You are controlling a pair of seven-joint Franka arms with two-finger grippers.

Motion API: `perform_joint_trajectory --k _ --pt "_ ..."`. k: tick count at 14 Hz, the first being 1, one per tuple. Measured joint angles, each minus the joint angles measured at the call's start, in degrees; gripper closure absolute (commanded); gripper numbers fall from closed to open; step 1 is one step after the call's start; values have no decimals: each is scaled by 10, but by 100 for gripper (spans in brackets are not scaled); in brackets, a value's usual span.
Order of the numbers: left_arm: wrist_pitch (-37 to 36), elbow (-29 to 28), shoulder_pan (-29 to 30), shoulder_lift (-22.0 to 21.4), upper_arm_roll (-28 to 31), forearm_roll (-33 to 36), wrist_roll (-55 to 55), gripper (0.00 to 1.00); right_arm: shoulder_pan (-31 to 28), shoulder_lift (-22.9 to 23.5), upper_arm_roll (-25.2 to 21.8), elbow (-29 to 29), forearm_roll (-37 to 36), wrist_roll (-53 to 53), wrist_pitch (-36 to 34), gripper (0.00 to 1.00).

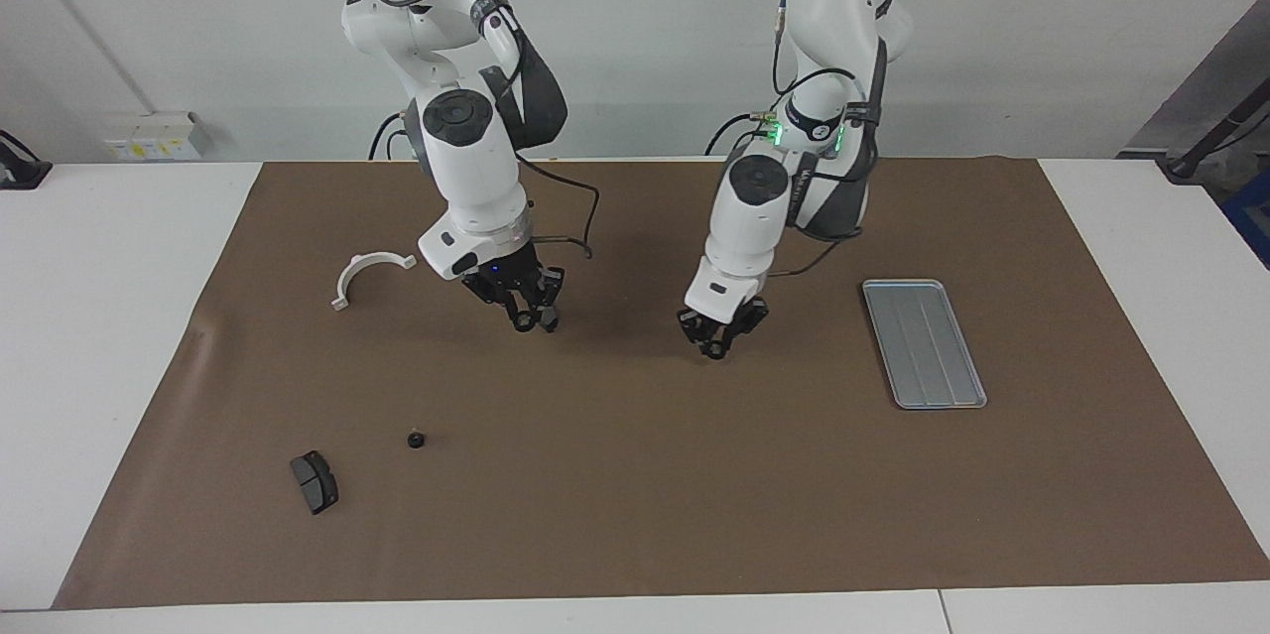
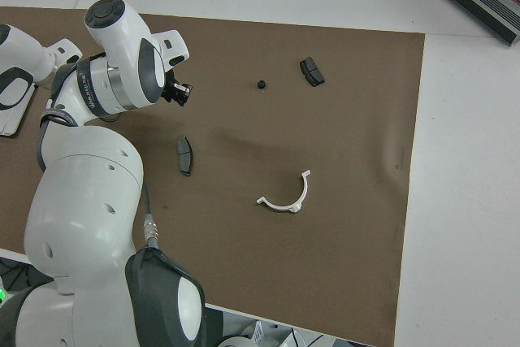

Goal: Pick bearing gear from pile to tray
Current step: 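Carry the bearing to the tray with the left gripper while the right gripper carries another, then release the bearing on the tray while the right gripper sets another mid-table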

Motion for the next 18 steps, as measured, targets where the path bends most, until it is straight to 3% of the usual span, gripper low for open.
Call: perform_joint_trajectory --k 6,9,10,11,12,13,14,15,18 --pt "-46 -11 194 -26 2 -1 259 85 113 58 1 -1 0 163 106 100" --pt "-45 -37 252 -29 2 -2 356 85 173 109 0 24 -36 264 139 100" --pt "-41 -49 260 -32 2 -2 372 78 186 133 0 43 -62 301 146 100" --pt "-28 -65 264 -36 2 -2 381 64 196 157 -1 63 -87 331 150 100" --pt "-11 -81 264 -39 1 -2 384 38 200 176 -1 78 -101 348 152 98" --pt "3 -93 264 -41 -2 -2 384 23 201 190 -1 90 -106 353 153 69" --pt "11 -100 264 -42 -4 -2 384 16 200 196 -3 95 -107 353 153 22" --pt "14 -102 263 -42 -6 -2 384 7 200 198 -4 96 -107 353 153 0" --pt "18 -101 262 -46 -9 -2 384 0 200 198 -6 97 -119 353 149 0"
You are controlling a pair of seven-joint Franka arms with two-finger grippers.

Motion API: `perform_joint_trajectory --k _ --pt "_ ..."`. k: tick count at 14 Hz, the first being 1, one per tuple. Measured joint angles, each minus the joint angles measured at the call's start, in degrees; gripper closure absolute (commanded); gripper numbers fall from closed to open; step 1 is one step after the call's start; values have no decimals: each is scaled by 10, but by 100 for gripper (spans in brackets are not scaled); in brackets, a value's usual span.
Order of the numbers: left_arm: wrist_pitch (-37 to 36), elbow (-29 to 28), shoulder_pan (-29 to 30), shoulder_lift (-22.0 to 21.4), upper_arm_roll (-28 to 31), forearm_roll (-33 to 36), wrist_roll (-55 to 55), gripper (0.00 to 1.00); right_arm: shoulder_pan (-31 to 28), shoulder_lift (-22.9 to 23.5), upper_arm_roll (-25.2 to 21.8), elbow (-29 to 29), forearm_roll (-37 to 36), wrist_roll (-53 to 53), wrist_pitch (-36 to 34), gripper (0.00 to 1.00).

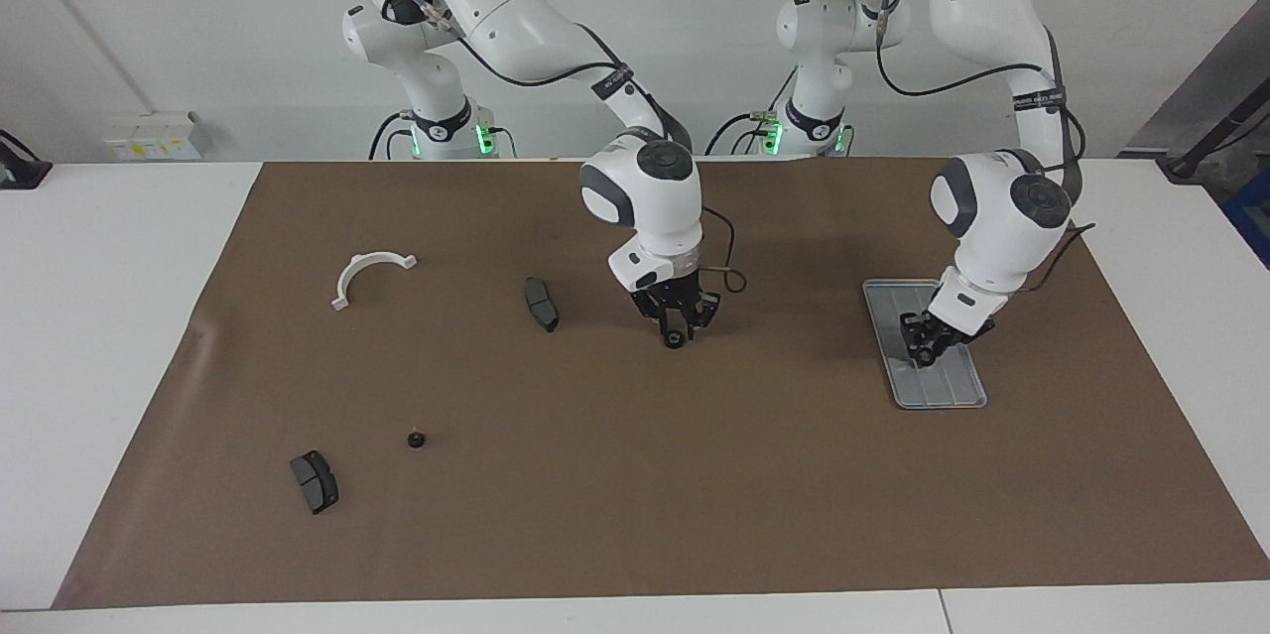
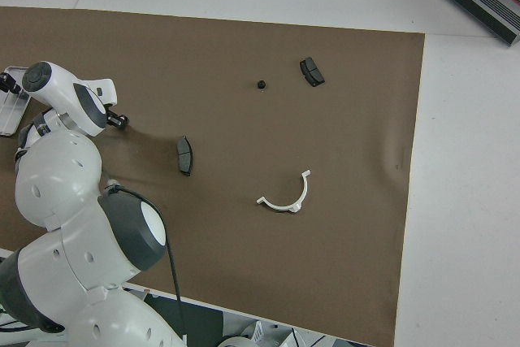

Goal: Pick bearing gear from pile to tray
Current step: 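Release the bearing on the tray while the right gripper sets another mid-table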

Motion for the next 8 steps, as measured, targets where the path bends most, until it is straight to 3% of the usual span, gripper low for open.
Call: perform_joint_trajectory --k 3,8 --pt "1 3 -7 -5 -2 -1 0 0 -16 -12 -5 9 -37 0 -24 0" --pt "4 31 -98 -5 -4 -39 -105 0 -134 -74 -7 12 -45 -143 -97 0"
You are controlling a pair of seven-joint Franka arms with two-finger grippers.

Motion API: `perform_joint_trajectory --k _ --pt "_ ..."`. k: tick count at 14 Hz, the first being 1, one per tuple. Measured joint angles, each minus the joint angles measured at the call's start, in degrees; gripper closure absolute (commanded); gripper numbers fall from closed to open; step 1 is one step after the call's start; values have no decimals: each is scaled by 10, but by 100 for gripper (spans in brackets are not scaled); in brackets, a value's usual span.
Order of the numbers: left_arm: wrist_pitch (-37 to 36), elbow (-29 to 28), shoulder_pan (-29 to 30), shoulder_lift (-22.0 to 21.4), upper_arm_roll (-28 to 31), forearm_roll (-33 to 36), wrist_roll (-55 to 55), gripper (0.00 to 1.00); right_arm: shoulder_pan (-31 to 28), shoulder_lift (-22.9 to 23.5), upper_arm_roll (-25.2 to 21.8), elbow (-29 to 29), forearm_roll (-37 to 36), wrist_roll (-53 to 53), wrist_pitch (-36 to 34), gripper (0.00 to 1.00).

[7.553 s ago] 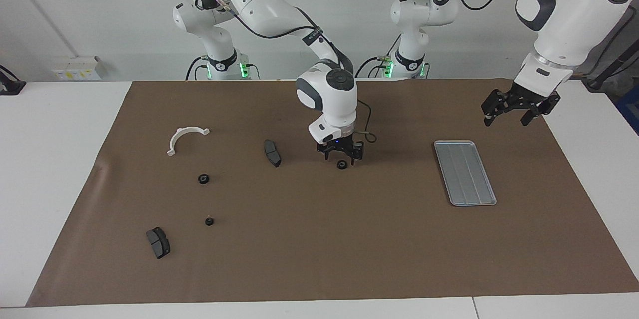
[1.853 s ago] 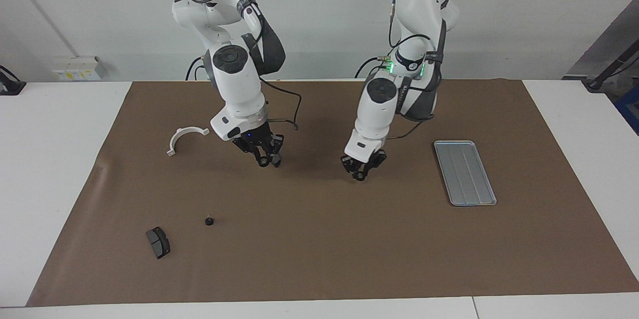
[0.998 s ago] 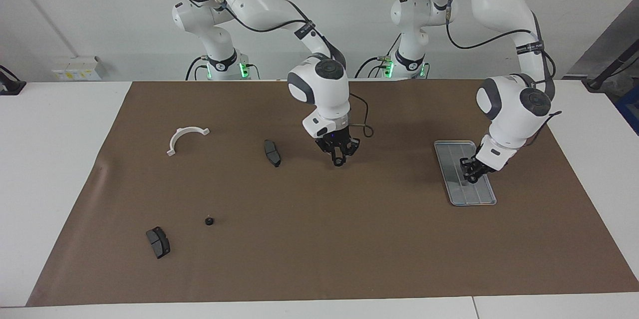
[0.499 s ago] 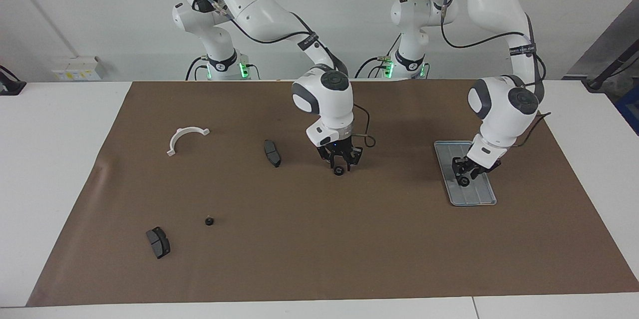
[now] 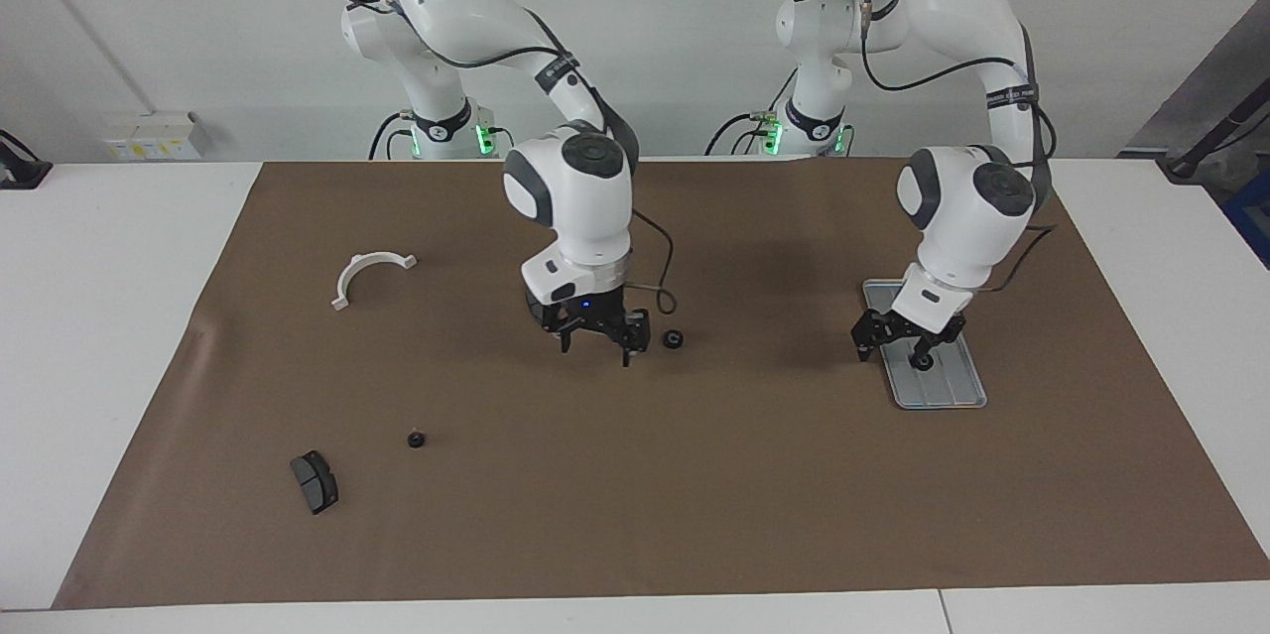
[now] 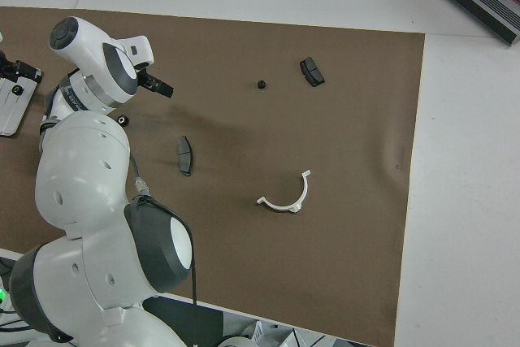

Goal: Pick bearing gear from pile to tray
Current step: 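Release the bearing on the tray while the right gripper sets another mid-table, then grasp the second bearing with the left gripper while the right gripper reaches the pile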

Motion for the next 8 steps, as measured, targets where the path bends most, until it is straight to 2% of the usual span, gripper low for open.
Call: perform_joint_trajectory --k 5,8 --pt "-28 52 -121 19 -1 -2 -133 0 -120 3 -1 -1 6 -241 5 0" --pt "-35 88 -172 48 -1 -2 -201 0 -182 19 0 1 64 -364 23 0"
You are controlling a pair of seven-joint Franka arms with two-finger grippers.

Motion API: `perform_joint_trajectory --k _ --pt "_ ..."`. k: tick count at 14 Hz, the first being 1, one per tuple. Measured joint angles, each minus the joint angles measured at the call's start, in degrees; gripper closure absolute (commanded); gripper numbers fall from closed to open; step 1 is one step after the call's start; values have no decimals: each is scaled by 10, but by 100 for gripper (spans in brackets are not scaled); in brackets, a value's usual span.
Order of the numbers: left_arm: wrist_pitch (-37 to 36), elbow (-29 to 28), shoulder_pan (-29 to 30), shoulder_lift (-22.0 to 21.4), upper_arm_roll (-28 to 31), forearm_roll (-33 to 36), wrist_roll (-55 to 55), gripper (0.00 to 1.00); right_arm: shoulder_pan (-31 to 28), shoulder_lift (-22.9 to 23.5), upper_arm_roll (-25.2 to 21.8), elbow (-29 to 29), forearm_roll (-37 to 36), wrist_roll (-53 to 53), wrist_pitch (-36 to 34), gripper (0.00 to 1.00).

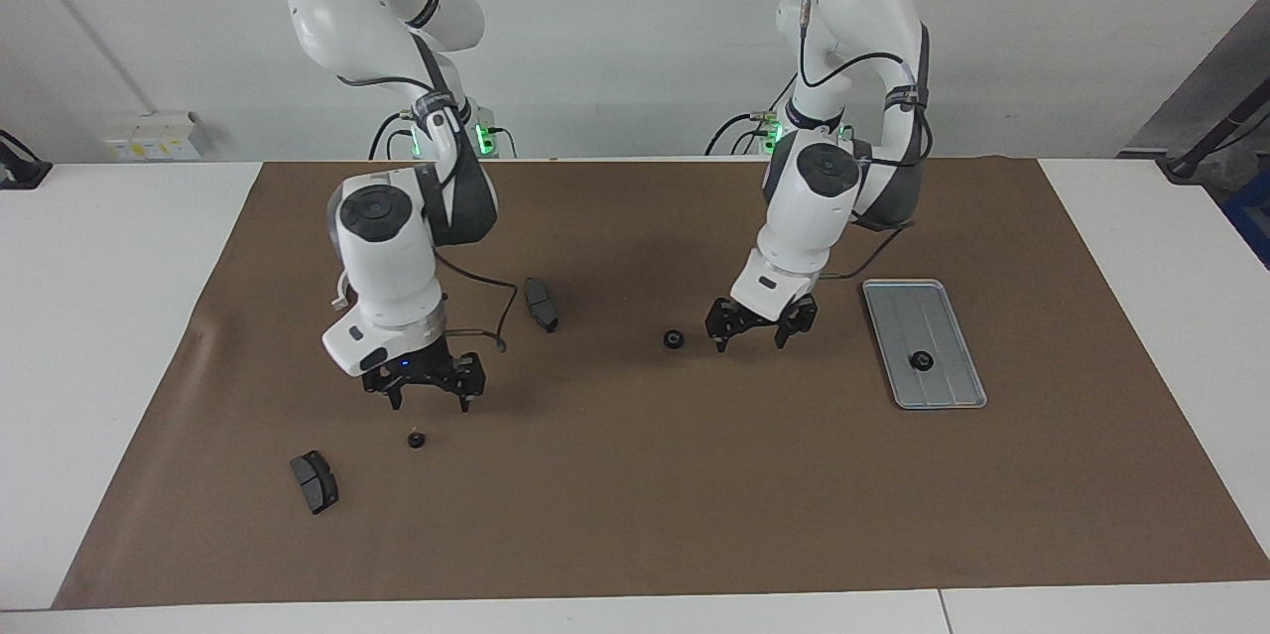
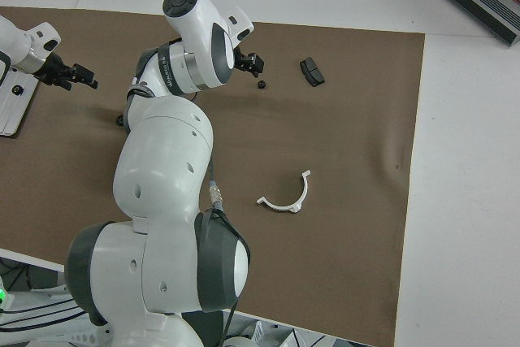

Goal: Pick bearing gear from pile to tray
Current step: 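Grasp the second bearing with the left gripper while the right gripper reaches the pile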

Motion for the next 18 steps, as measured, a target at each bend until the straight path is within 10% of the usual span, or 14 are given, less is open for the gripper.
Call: perform_joint_trajectory --k 12,18 --pt "17 1 -72 46 1 0 -12 9 -21 86 0 59 16 -52 -21 0" --pt "35 -20 -78 46 1 0 -12 27 -21 94 0 67 16 -52 -22 45"
